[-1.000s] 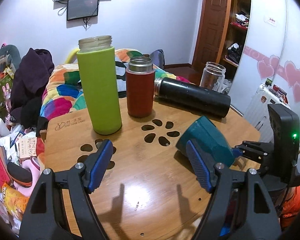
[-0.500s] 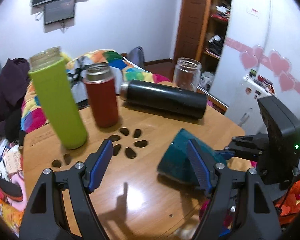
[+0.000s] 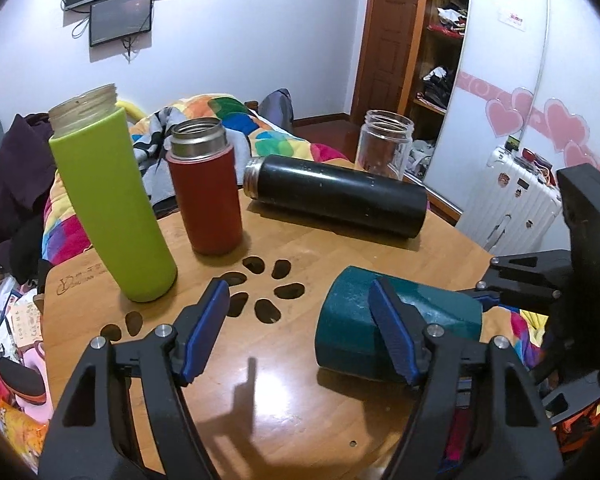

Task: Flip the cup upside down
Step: 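Grasp the cup with the right gripper and turn it rim-down, then set the cup rim-down on the table and open the right gripper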

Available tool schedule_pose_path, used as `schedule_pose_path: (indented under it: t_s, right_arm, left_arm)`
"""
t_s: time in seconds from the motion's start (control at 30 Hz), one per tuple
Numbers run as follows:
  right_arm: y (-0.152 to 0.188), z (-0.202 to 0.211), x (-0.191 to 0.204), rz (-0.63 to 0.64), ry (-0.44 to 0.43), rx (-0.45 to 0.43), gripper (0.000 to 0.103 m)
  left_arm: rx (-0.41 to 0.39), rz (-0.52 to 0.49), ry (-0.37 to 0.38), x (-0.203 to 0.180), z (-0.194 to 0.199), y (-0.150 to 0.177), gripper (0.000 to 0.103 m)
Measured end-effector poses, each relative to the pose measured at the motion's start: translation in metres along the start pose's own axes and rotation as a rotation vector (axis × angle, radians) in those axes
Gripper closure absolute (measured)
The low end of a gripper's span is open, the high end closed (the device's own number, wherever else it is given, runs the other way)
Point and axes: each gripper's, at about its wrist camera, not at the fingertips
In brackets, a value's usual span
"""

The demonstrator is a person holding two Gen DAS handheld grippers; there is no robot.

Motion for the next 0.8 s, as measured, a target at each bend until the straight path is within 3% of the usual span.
schedule_pose_path:
  t_s: [0.17, 0.4, 0.8]
  right_arm:
    - [-0.006, 0.003, 0.002, 0.002, -0.006, -0.024, 0.047]
    - [-0.009, -0.001, 0.003, -0.007, -0.023, -0.047, 0.050]
    - [-0.011, 0.002, -0.002, -0.040, -0.043, -0.085, 0.050]
  left_arm:
    - [0.000, 0.023, -0.001, 0.010, -0.001, 0.002, 0.033]
    - [0.039, 0.030, 0.004, 0.014, -0.009, 0.010, 0.055]
    - [0.016, 0.063, -0.005, 0.022, 0.001, 0.018, 0.054]
Point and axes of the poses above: each gripper's, at about its wrist camera, not at the fingertips, and z roughly against the way its jaws point, x to its left, y to its underside, and after that the axes turned 5 degrees about -z, right-handed
